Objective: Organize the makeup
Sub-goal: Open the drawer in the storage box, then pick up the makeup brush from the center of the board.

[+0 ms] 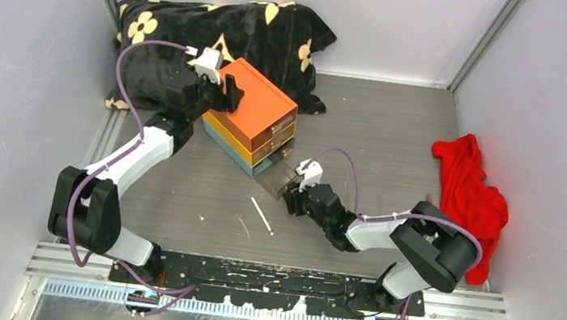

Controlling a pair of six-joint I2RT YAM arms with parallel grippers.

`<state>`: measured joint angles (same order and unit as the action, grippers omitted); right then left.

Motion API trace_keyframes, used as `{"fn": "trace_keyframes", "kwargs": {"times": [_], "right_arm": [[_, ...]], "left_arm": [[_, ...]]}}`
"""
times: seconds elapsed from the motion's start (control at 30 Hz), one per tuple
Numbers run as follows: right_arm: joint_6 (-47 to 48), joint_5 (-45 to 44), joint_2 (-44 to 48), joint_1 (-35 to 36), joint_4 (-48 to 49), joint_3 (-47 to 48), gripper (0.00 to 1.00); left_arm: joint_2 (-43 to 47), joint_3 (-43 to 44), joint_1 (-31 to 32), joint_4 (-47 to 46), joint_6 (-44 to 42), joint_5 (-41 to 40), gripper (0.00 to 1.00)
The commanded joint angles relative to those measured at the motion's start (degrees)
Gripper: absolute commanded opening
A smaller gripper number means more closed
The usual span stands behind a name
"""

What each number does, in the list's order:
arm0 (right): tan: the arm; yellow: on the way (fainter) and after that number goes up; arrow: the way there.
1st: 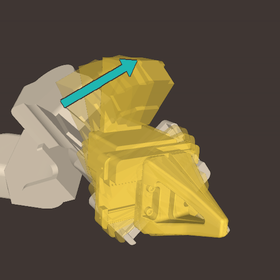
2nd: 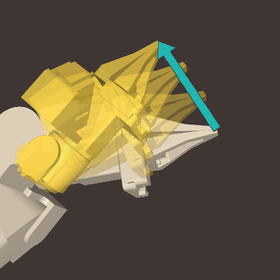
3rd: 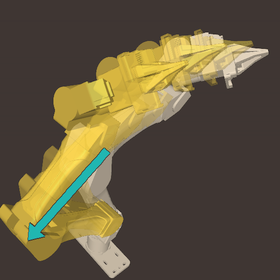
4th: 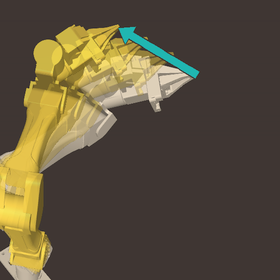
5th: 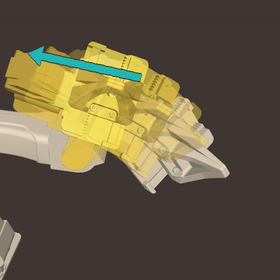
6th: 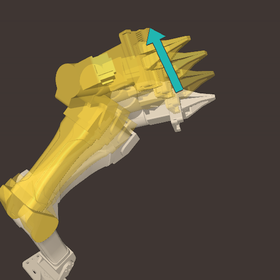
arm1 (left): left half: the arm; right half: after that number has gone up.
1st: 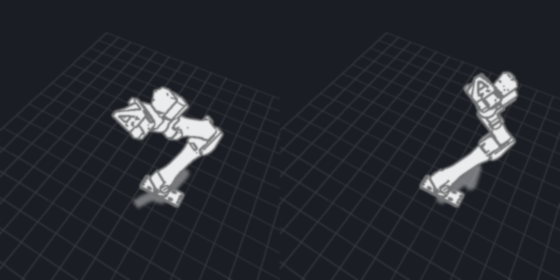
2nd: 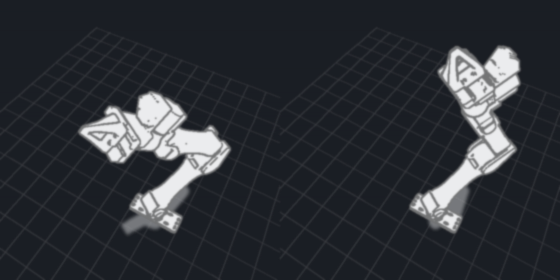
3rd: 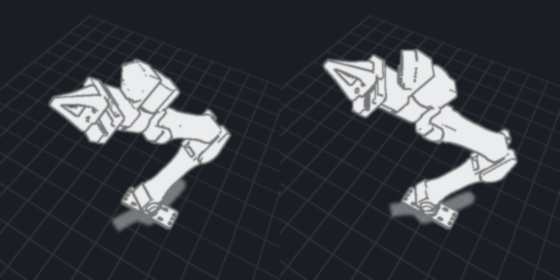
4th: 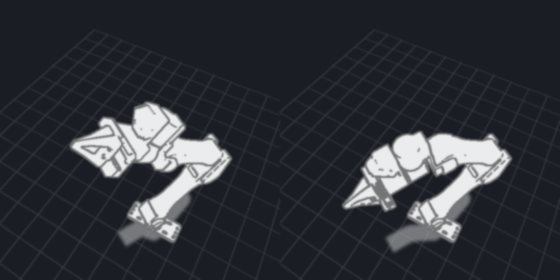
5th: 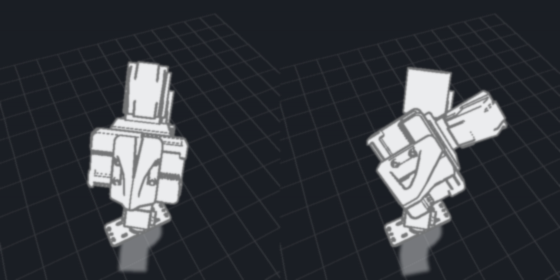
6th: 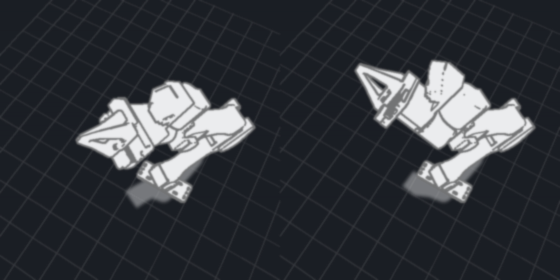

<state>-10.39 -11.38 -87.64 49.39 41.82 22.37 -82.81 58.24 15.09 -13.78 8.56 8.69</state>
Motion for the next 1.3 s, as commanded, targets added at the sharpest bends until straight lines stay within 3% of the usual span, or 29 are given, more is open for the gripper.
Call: {"fn": "trace_keyframes", "kwargs": {"times": [0.0,0.27,0.4,0.73,0.93,1.27], "right_arm": [[-1.6,-5.2,2.9,-0.4,-6.3,-1.7,0.40],[-2.0,-3.9,4.7,1.7,-10.4,-1.6,0.44],[-2.3,-6.2,6.3,4.4,-15.1,-0.3,0.55],[0.2,-10.8,19.2,13.7,-34.7,7.4,0.59],[3.2,-8.2,13.3,15.1,-43.8,17.9,0.58],[-0.2,-3.6,5.0,16.6,-41.4,19.6,0.53]], "left_arm": [[-3.7,-3.8,-0.2,13.8,1.3,-0.9,0.65],[-3.5,-3.7,-0.2,13.8,1.3,-0.9,0.64],[-3.6,-3.5,-0.2,13.9,1.2,-0.9,0.64],[-3.8,-3.4,-0.2,14.0,1.5,-1.1,0.66],[-3.7,-3.3,-0.2,14.0,1.8,-1.5,0.71],[-3.8,-3.5,-0.2,14.0,1.9,-1.2,0.75]]}}
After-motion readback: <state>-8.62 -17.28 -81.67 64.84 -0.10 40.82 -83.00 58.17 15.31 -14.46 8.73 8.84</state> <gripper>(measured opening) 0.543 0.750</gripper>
